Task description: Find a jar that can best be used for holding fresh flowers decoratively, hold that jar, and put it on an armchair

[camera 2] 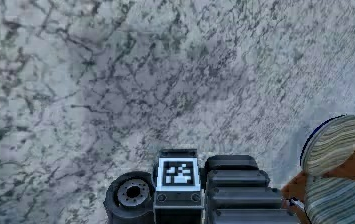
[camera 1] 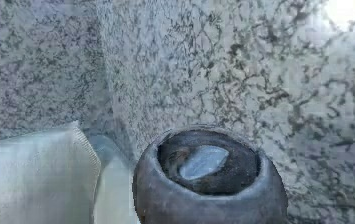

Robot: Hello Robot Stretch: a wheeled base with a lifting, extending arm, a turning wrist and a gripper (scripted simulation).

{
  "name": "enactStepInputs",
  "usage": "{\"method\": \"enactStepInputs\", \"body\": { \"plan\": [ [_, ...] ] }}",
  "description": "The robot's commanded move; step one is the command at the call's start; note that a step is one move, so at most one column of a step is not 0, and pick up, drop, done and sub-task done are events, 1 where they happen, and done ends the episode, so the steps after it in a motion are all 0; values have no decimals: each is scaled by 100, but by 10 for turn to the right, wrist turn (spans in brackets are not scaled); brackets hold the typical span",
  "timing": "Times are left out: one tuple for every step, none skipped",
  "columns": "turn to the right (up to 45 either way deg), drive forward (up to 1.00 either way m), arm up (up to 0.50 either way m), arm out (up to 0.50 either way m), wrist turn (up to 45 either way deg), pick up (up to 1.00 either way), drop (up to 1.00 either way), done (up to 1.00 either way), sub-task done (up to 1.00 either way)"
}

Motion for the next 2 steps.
{"method": "enactStepInputs", "body": {
  "plan": [
    [-450, 0, 0, 0, 0, 0, 0, 0, 0],
    [450, 0, 0, 0, 0, 0, 0, 0, 0]
  ]
}}
